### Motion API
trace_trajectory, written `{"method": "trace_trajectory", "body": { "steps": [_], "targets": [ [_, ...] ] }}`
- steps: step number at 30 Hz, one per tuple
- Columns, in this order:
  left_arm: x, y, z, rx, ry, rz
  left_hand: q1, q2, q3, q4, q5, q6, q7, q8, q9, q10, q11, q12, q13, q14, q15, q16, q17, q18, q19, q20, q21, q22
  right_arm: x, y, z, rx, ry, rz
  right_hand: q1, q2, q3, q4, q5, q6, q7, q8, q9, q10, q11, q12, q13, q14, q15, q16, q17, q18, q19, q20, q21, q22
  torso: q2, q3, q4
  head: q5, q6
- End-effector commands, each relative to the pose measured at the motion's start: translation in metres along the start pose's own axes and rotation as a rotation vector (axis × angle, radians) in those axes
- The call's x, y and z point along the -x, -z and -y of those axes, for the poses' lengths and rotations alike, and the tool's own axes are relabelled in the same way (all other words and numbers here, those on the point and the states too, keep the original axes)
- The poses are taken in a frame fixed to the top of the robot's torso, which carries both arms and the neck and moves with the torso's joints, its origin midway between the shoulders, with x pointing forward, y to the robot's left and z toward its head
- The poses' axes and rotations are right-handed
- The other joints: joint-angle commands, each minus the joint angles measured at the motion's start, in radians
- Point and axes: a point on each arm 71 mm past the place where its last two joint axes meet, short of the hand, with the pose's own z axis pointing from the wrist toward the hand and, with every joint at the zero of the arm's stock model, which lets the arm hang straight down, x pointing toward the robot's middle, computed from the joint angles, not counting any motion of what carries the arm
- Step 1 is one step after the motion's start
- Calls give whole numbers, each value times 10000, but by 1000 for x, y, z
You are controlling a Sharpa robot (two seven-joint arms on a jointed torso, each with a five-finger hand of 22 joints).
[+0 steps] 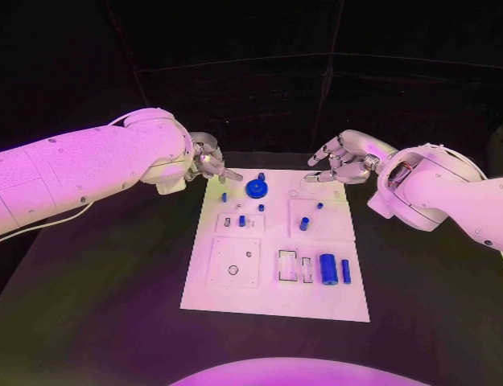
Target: Assemble the parts on the task board
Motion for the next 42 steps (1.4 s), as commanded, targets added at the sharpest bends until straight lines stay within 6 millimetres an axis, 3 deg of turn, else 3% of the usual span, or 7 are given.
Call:
{"method": "trace_trajectory", "body": {
  "steps": [1, 10, 17, 30, 42],
  "targets": [
    [6, -4, -6, 360, -353, -564, 119, 2, -80, 12, -13, -43, 37, -56, -39, -77, 7, -59, -57, 1039, 67, 31, 2634, -5, -62, 12, -78, -67, 1, -1, -3, 126, -38, 83, -55, 15, -13, 30, -33, -69, 13, 40, -9, -6, -12, 47, -9, 461, -63, -64, 7, 75, -34, -11, -70, -10, 19, 3, -33, 20, 25],
    [15, -24, -17, 1020, -360, -594, 205, 144, -248, 96, -13, 0, 55, -119, -123, -82, 27, -41, -56, 1039, 89, 31, 2634, -5, -51, 45, -80, -47, 0, -3, -4, 166, -49, 121, 22, 51, -53, 66, 129, -79, 11, 64, -9, -23, -13, 52, -21, 465, -65, -69, 15, 76, -28, -11, -81, -18, 41, -6, -42, 16, 32],
    [8, -39, -22, 1307, -471, -827, 229, 230, -389, 176, -16, 55, 54, -145, -175, -56, 28, 4, -23, 1039, 94, 31, 2634, -10, -31, 57, -65, -12, -1, -4, -5, 214, -53, 106, 63, 68, -68, 76, 205, -83, 10, 74, -8, -28, -15, 55, -26, 465, -66, -76, 12, 77, -25, -12, -86, -24, 66, -31, -74, 72, 33],
    [-6, -53, -20, 1259, -471, -1074, 246, 286, -486, 227, -15, 101, 48, -154, -205, -44, 25, 27, -9, 1039, 93, 31, 2634, -12, -20, 60, -57, 8, -1, -5, -6, 267, -58, 99, 106, 89, -80, 85, 280, -89, 9, 83, -9, -37, -17, 54, -34, 466, -68, -81, 11, 78, -26, -13, -95, -36, 62, -13, -57, 73, 40],
    [-17, -60, -14, 1217, -664, -1341, 355, 383, -577, 240, -14, 158, 39, -166, -247, -37, 18, 43, -7, 1039, 90, 31, 2634, -15, -8, 61, -49, 29, -2, -5, -7, 293, -59, 88, 126, 100, -84, 87, 313, -93, 9, 86, -9, -42, -17, 53, -39, 467, -68, -81, 15, 81, -31, -14, -105, -51, 64, -17, -78, 62, 21]
  ]
}}
